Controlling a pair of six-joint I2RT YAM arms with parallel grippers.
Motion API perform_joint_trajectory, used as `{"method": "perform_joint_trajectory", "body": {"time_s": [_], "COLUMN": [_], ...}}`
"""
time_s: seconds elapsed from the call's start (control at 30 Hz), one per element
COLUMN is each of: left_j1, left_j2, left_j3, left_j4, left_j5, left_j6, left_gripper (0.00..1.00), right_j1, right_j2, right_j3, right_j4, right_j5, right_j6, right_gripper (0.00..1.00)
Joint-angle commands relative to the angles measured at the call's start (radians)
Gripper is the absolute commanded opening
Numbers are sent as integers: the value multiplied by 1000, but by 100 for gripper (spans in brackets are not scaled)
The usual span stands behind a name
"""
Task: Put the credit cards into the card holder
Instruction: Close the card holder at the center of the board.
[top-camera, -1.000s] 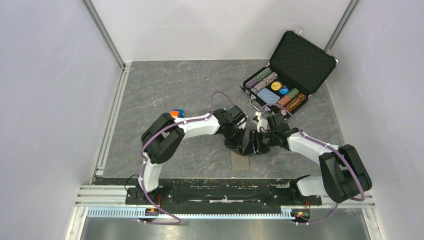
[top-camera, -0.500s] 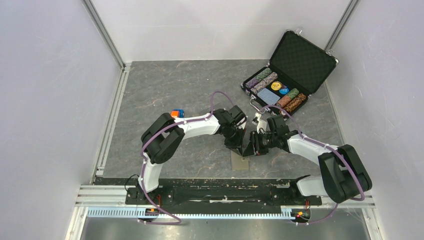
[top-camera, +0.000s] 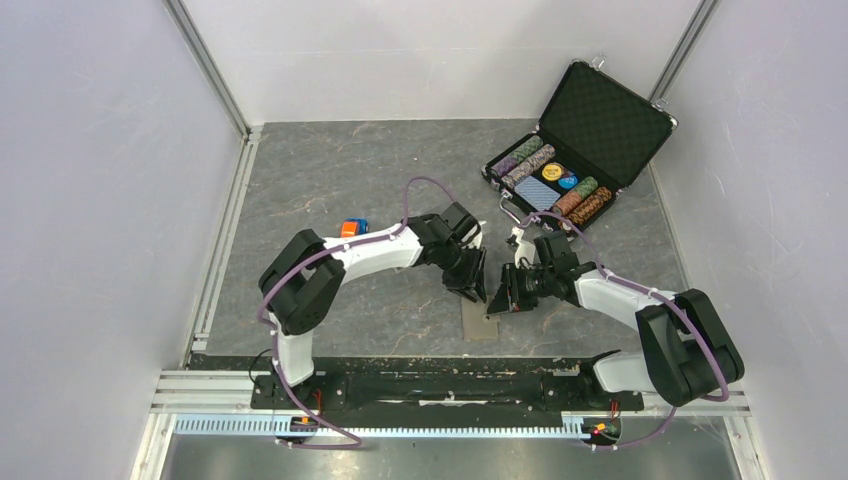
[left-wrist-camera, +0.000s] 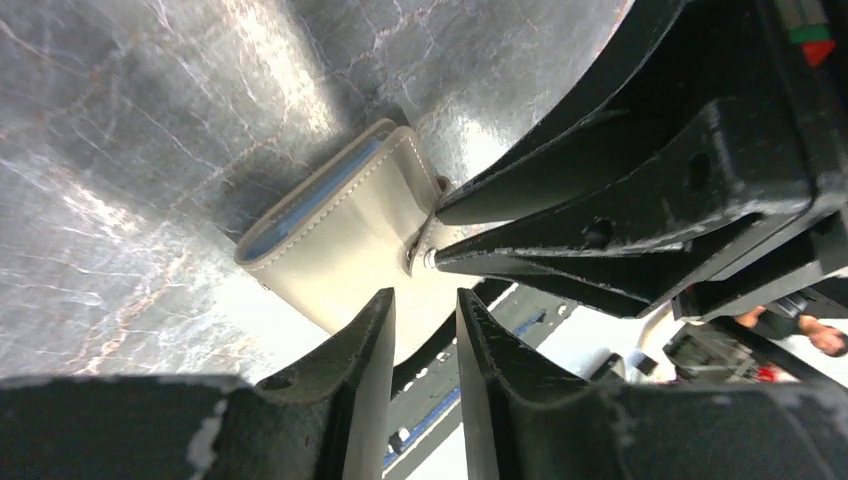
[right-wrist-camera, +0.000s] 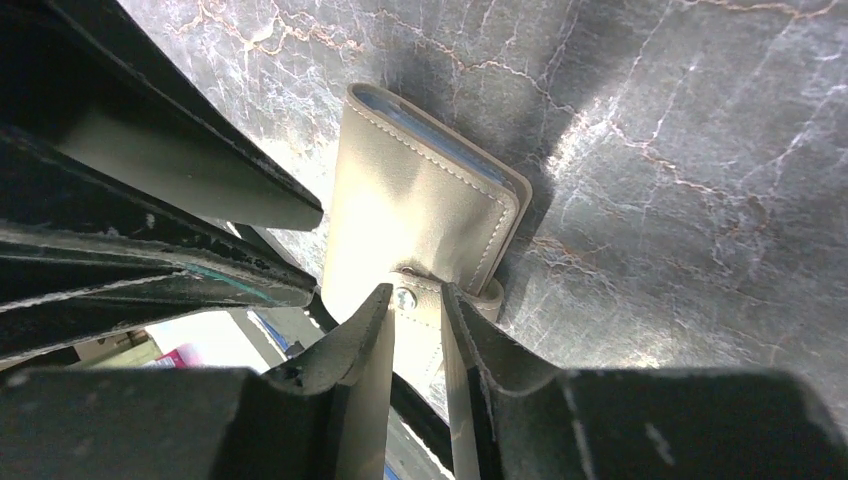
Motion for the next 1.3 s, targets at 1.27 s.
{"method": "perform_joint_trajectory", "body": {"time_s": [1.27], "left_j1": [9], "left_j2": [63], "left_j3": [-115], "left_j4": [231], "left_j5": [168], "left_j6": [-149], "left_gripper": [2], "right_j1": [2], "right_j2": [-19], "right_j3": [39], "right_j4": [25], "right_j5": [72], "right_j6": [62], "right_gripper": [27]}}
